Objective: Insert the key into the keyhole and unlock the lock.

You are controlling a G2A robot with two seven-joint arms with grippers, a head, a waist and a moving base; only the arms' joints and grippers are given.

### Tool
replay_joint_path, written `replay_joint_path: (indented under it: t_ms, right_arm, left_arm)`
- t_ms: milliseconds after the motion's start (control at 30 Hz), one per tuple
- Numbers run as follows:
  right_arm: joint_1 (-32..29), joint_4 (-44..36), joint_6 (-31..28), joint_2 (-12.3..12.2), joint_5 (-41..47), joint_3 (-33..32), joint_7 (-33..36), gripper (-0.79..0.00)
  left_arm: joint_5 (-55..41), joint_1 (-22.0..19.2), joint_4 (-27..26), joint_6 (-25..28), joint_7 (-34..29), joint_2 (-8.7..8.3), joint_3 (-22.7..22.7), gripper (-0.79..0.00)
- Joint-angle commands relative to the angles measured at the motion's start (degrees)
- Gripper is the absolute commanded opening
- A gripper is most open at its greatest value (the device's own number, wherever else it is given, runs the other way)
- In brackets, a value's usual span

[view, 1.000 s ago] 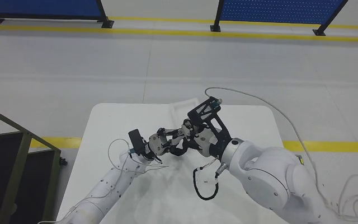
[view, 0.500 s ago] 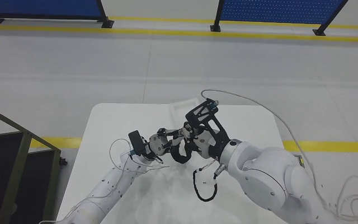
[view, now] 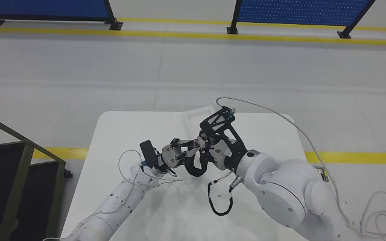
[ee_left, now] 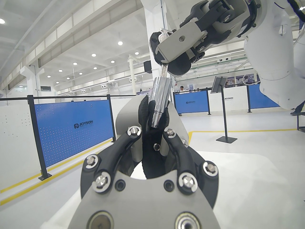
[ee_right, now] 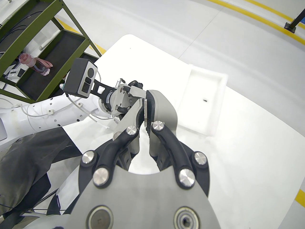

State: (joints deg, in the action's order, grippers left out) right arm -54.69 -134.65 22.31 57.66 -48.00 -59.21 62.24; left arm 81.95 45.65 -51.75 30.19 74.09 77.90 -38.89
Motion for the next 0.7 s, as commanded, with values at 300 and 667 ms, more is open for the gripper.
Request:
replay_joint_path:
  t_ms: [300, 667]
  right_arm:
    - [-0.3, 0.0, -0.6, 0.5, -0.5, -0.5, 0.5, -0.785]
    - [-0.7, 0.0, -0.7, 1.1, -2.0, -0.5, 1.2, -0.785]
  left_arm:
    - [-0.2, 0.1, -0.1, 0.5, -0.5, 0.01, -0.1, -0.785]
    - [-0.1, 0.3, -0.5, 0.8, -0.8, 0.08, 0.0, -0.785]
